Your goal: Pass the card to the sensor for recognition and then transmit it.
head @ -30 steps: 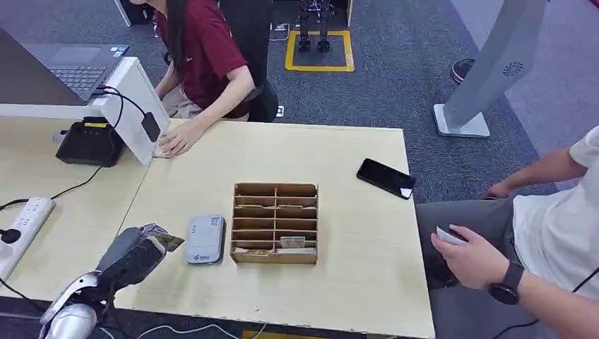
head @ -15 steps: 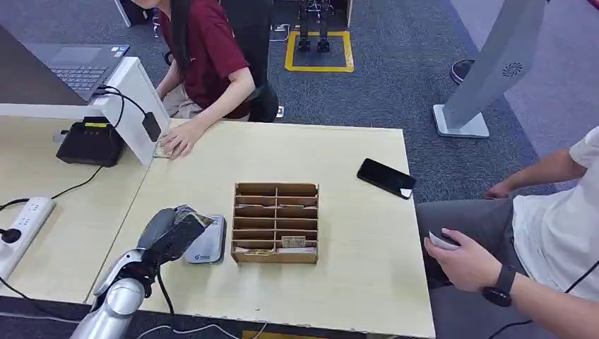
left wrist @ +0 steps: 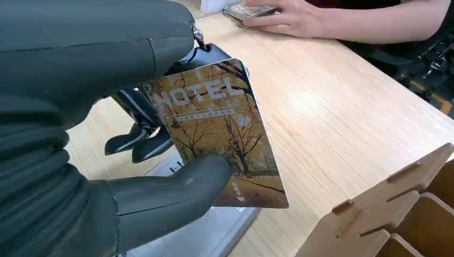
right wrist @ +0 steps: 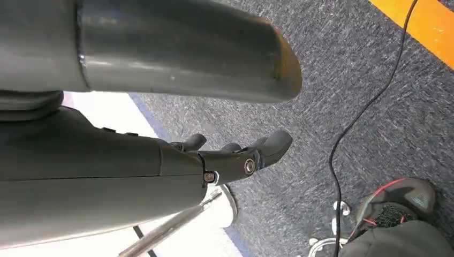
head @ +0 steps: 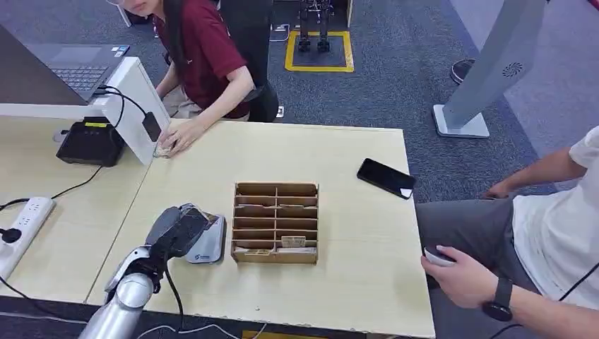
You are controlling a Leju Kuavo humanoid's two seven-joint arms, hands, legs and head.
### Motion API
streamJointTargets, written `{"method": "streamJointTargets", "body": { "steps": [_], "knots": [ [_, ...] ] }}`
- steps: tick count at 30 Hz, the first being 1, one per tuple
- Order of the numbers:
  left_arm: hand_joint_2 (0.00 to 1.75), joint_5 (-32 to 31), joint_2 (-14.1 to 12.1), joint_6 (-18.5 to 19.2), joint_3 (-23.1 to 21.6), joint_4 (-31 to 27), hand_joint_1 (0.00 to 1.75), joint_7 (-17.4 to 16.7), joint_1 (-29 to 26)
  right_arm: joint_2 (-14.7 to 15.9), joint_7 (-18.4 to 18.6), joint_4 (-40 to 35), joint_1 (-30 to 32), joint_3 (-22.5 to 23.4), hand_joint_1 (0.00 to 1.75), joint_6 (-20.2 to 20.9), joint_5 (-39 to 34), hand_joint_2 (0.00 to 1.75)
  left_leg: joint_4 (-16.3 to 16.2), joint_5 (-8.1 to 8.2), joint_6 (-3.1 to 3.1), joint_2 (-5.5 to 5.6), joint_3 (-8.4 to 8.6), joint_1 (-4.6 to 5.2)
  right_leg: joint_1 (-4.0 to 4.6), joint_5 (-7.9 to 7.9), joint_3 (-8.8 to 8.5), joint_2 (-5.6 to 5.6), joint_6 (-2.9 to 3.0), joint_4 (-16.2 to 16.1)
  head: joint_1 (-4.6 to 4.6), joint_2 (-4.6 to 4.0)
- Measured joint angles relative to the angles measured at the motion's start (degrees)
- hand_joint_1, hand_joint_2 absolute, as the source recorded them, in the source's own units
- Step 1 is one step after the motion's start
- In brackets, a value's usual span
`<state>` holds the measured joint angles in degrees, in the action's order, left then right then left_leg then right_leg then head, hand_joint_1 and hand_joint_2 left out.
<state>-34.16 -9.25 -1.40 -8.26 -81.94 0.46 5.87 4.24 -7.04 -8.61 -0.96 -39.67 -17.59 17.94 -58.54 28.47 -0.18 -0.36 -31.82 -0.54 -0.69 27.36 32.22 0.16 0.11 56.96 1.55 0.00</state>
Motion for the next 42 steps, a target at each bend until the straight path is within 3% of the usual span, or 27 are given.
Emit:
{"method": "streamJointTargets", "body": {
  "steps": [24,33,42],
  "knots": [
    [1.75,-2.1,-0.2,-1.2,0.1,1.9,1.75,-0.9,0.1,0.0,0.0,0.0,0.1,-0.2,0.0,0.0,0.0,0.0,0.0,0.0,0.0,0.01,-0.03,0.0,0.0,0.0,0.0,0.01,0.0,0.0,0.02,0.0],
    [1.75,-8.4,-0.7,-0.9,0.1,3.9,1.75,-2.2,0.1,0.0,0.1,0.0,0.0,-0.2,0.0,0.0,0.2,0.0,0.0,0.0,0.0,0.01,-0.03,0.01,0.0,0.0,0.0,0.01,0.0,0.0,0.02,0.0],
    [1.75,-9.0,-0.7,-0.9,0.1,5.4,1.75,-2.2,0.3,0.0,0.0,0.0,0.0,-0.3,0.0,0.0,0.6,0.0,0.0,0.0,-0.01,0.01,0.05,0.0,0.0,0.0,-0.1,0.02,0.0,0.0,0.02,0.0]
  ]
}}
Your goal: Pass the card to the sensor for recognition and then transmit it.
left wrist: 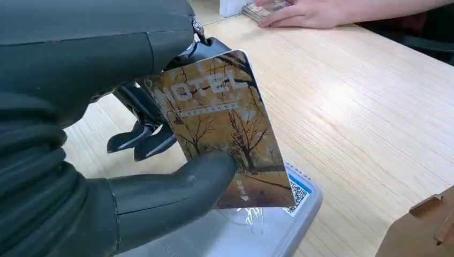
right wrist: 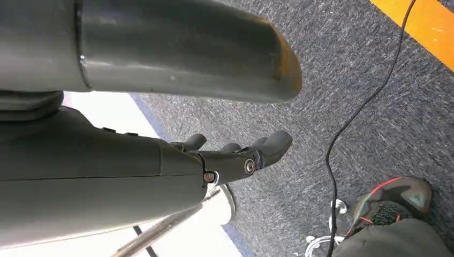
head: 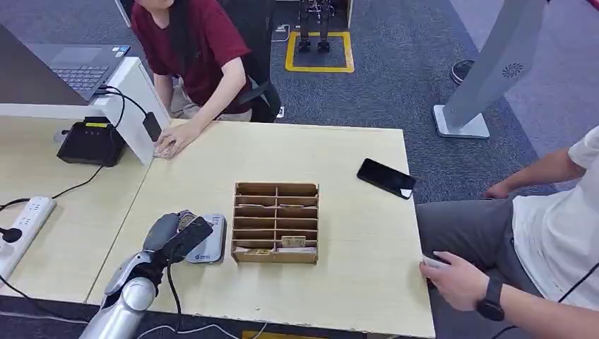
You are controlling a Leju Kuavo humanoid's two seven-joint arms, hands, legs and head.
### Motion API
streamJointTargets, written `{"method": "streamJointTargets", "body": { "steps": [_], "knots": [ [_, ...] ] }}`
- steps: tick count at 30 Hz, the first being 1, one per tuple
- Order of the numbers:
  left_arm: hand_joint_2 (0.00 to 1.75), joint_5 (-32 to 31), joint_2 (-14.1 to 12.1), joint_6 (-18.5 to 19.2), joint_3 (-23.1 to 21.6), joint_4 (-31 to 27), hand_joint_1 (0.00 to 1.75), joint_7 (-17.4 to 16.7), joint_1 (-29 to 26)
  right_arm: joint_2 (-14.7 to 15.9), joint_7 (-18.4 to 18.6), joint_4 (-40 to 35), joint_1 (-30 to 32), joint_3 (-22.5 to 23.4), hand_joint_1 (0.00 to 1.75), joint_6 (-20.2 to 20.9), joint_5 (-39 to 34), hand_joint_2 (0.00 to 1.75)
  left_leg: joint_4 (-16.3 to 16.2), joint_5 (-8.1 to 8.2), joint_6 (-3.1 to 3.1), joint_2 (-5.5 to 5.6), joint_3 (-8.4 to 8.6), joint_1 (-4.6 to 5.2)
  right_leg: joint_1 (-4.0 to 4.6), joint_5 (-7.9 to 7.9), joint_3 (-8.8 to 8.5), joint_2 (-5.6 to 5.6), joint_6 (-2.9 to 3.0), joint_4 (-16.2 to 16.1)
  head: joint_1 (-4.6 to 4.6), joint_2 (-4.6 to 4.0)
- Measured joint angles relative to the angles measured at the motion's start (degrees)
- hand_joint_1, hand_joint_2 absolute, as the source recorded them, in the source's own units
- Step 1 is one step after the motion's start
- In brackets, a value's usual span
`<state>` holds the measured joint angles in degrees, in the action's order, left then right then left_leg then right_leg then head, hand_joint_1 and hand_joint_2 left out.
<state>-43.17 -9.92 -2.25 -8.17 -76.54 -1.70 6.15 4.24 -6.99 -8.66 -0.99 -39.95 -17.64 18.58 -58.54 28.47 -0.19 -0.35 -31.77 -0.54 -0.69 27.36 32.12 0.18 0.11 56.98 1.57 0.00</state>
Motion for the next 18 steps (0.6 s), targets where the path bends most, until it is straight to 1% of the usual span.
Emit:
{"method": "streamJointTargets", "body": {
  "steps": [10,18],
  "knots": [
    [1.75,-0.2,0.0,0.4,0.0,0.4,1.75,0.0,0.1,0.0,0.0,-0.1,0.0,0.0,0.0,0.0,0.0,0.0,0.0,0.0,0.0,0.0,0.06,0.0,0.0,0.0,-0.08,0.0,0.0,0.0,0.0,0.02],
    [1.75,-1.6,0.0,1.1,0.0,0.6,1.75,0.0,0.2,0.0,0.0,-0.2,0.0,0.0,0.0,0.1,0.1,0.0,0.0,0.0,0.0,0.0,0.13,0.0,0.0,0.0,-0.14,0.0,0.0,0.0,0.0,0.0]
  ]
}}
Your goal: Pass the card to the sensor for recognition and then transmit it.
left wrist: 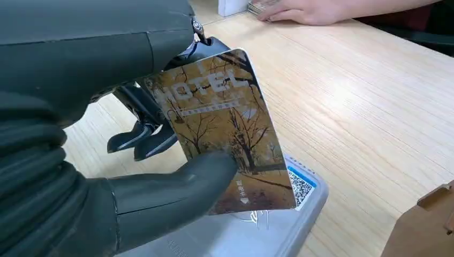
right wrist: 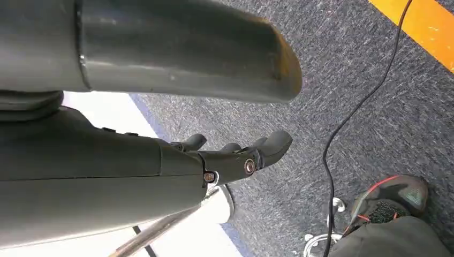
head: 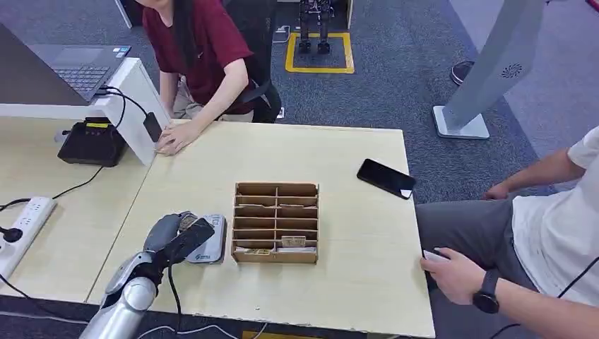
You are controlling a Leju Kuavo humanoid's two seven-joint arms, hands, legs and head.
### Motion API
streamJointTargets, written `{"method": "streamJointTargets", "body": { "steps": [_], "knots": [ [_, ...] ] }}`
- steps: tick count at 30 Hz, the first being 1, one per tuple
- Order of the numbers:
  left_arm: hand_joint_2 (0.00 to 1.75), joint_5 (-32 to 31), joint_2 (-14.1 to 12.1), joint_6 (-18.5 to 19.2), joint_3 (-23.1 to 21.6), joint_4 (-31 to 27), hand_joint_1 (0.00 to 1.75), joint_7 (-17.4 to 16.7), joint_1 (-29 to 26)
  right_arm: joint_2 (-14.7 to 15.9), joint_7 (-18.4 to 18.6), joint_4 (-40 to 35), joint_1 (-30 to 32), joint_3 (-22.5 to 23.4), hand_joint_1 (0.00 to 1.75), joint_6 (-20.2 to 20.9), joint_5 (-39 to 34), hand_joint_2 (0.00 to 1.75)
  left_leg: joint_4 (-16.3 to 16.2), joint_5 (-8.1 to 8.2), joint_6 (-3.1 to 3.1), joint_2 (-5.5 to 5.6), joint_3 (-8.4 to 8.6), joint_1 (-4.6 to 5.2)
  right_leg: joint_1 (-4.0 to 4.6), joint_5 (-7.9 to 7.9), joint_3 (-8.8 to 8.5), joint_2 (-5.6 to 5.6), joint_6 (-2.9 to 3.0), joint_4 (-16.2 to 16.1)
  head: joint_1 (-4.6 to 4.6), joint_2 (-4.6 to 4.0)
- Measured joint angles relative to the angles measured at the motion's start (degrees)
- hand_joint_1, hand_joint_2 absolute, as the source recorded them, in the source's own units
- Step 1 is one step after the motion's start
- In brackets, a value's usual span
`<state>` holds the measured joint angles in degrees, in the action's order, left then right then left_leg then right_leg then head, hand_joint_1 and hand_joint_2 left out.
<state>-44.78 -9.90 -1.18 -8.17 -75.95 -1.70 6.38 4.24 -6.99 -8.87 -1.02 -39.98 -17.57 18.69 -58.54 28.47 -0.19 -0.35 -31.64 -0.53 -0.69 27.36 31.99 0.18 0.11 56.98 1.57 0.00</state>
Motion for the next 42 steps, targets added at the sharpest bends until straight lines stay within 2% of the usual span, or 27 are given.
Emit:
{"method": "streamJointTargets", "body": {
  "steps": [12,24,34,42],
  "knots": [
    [1.75,-1.3,0.0,0.1,-0.1,0.0,1.75,0.0,0.1,0.0,0.0,-0.2,0.0,0.0,0.0,0.1,0.1,0.0,0.0,0.0,0.0,0.0,0.04,0.0,0.0,0.0,-0.03,0.0,0.0,0.0,0.0,0.0],
    [1.75,-4.9,0.0,-0.2,-2.1,0.9,1.75,0.0,0.4,0.0,0.3,-0.3,-0.4,-0.2,0.0,0.5,0.6,0.0,0.0,0.0,0.0,0.01,0.1,0.0,0.0,0.0,-0.12,0.02,0.0,0.0,-0.02,0.0],
    [1.75,-14.0,-2.0,-0.5,-7.6,2.8,1.75,0.0,1.3,0.0,0.4,-0.7,-0.7,-0.9,0.0,0.8,1.1,0.0,0.0,-0.01,-0.01,0.02,0.23,0.0,0.0,0.0,-0.29,0.07,0.0,0.0,0.0,0.02],
    [1.75,-14.7,-2.4,-0.6,-9.4,3.7,1.75,0.0,2.0,0.0,0.4,-0.8,-0.8,-1.1,0.0,0.8,1.2,0.0,0.0,-0.02,-0.04,0.03,0.33,0.0,0.0,0.0,-0.4,0.12,0.0,0.0,0.0,0.0]
  ]
}}
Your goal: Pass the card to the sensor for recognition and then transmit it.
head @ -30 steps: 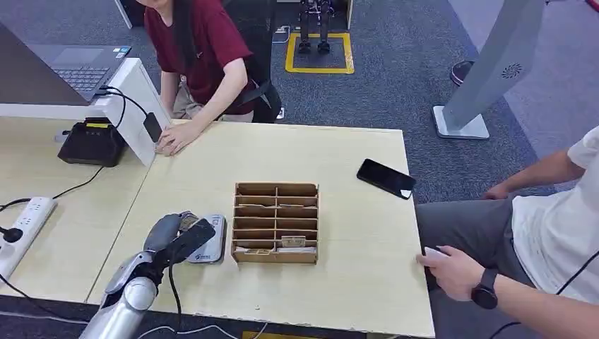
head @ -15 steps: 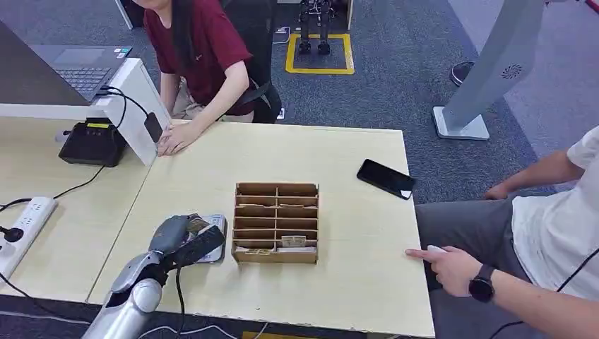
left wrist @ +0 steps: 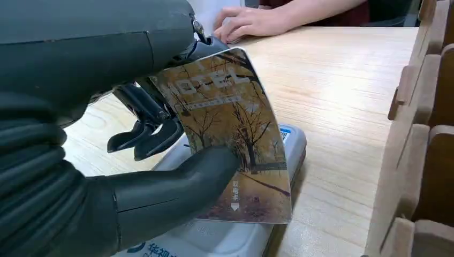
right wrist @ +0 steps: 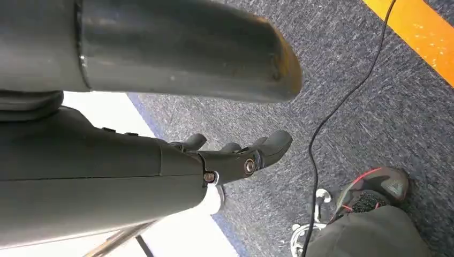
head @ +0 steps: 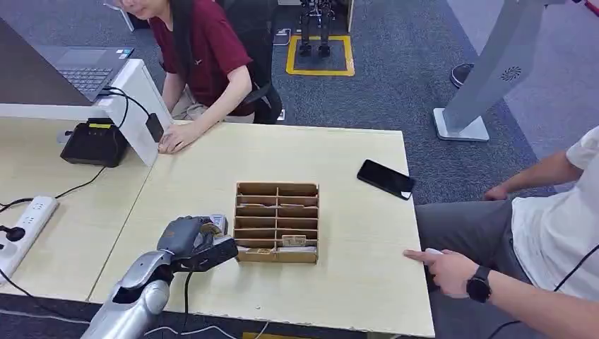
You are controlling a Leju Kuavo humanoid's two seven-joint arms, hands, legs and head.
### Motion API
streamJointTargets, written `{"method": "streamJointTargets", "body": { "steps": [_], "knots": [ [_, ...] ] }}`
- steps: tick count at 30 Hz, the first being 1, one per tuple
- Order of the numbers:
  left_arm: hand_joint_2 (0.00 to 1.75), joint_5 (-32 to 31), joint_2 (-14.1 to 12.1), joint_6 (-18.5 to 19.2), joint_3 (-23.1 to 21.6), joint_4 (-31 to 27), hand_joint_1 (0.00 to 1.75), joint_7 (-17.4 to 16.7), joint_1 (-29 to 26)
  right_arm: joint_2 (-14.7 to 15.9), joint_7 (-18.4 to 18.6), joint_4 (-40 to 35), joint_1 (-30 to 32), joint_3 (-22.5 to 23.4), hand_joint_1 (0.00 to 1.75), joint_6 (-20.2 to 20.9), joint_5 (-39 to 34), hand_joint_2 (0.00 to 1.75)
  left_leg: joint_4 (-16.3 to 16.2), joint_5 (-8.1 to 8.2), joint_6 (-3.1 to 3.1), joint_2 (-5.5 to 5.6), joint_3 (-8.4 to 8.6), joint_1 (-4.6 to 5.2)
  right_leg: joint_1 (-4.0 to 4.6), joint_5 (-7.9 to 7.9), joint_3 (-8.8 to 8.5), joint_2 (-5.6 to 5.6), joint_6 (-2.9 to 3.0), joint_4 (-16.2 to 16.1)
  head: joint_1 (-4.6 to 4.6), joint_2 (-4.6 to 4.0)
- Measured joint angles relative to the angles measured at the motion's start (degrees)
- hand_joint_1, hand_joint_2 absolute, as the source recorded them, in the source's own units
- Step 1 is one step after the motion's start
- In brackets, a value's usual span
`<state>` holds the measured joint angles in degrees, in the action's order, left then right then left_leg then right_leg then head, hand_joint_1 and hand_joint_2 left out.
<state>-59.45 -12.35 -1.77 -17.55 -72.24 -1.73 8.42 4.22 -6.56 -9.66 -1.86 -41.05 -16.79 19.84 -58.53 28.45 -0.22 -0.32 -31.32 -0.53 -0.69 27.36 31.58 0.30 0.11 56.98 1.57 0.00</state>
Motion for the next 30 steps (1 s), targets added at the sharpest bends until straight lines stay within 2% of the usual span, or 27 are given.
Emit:
{"method": "streamJointTargets", "body": {
  "steps": [18,30],
  "knots": [
    [1.75,-0.1,-0.4,0.0,-0.6,0.5,1.75,0.0,0.4,0.0,0.0,-0.1,0.0,0.0,0.0,0.0,0.0,0.0,0.0,0.0,0.0,0.01,0.08,0.0,0.0,0.0,-0.08,0.03,0.0,0.0,0.0,0.02],
    [1.75,-5.1,-0.4,-2.2,-2.0,1.6,1.75,-0.8,0.7,0.0,0.0,-0.1,0.0,0.0,0.0,0.0,0.6,0.0,0.0,0.0,0.0,0.01,0.17,0.0,0.0,0.0,-0.16,0.06,0.0,0.0,-0.02,0.02]
  ]
}}
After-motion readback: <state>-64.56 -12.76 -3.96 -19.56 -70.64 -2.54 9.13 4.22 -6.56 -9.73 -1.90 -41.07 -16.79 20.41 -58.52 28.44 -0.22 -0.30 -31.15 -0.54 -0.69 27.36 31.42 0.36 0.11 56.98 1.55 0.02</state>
